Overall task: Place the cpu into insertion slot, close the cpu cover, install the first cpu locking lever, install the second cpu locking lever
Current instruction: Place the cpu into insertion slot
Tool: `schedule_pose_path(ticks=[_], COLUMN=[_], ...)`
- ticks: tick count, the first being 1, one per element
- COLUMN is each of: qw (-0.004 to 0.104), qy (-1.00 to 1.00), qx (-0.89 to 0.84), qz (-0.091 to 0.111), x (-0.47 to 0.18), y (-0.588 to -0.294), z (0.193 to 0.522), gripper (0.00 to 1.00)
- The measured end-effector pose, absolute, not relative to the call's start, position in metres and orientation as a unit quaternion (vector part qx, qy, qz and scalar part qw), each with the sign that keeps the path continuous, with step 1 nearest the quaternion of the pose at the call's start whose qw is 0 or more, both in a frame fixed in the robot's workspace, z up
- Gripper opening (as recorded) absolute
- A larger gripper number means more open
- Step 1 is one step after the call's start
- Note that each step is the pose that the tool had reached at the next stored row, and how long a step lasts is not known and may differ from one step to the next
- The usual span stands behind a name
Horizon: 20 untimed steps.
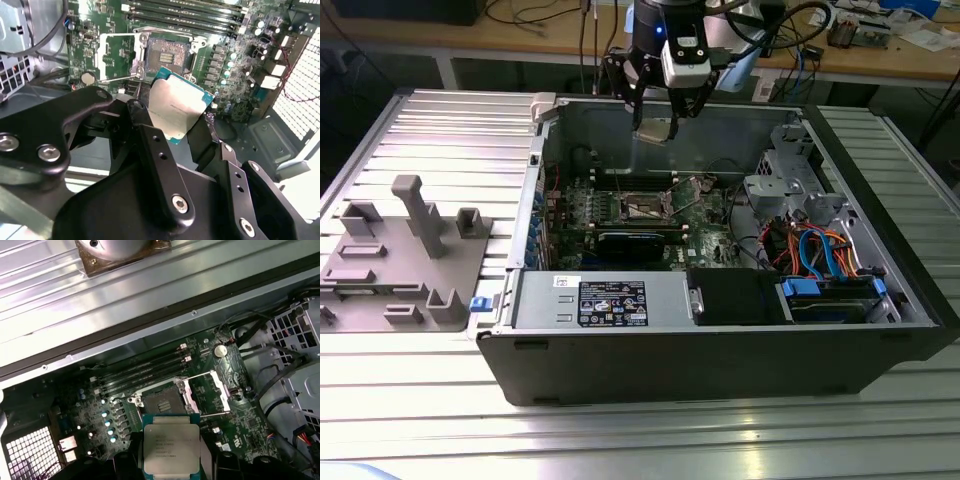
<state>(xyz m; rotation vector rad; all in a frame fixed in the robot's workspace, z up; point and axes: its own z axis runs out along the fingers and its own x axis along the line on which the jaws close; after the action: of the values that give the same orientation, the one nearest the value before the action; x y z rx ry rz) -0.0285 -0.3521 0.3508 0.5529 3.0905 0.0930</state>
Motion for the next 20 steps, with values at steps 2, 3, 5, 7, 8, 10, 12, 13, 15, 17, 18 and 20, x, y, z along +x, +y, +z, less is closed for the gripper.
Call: schedule_pose_path(ticks=[2, 3, 5, 7, 8, 10, 12, 13, 15, 17, 18, 20], qw=[0.002, 0.002, 0.003, 0.003, 0.003, 0.004, 0.004, 0.004, 0.004, 0.005, 0.005, 0.006], qy=[0.984, 0.984, 0.984, 0.982, 0.981, 0.979, 0.977, 0.975, 0.972, 0.97, 0.967, 0.963], qx=[0.176, 0.177, 0.18, 0.187, 0.194, 0.204, 0.215, 0.224, 0.234, 0.244, 0.253, 0.268], qz=[0.021, 0.019, 0.015, 0.014, 0.014, 0.013, 0.013, 0.012, 0.011, 0.011, 0.01, 0.008], x=[-0.029, -0.029, -0.028, -0.028, -0.028, -0.028, -0.028, -0.029, -0.029, -0.029, -0.029, -0.029], y=[-0.352, -0.352, -0.352, -0.352, -0.352, -0.352, -0.352, -0.352, -0.352, -0.352, -0.352, -0.352], z=[0.349, 0.348, 0.346, 0.345, 0.345, 0.344, 0.342, 0.341, 0.34, 0.339, 0.338, 0.336], gripper=[0.54, 0.54, 0.54, 0.54, 0.54, 0.54, 0.54, 0.54, 0.54, 0.54, 0.54, 0.54])
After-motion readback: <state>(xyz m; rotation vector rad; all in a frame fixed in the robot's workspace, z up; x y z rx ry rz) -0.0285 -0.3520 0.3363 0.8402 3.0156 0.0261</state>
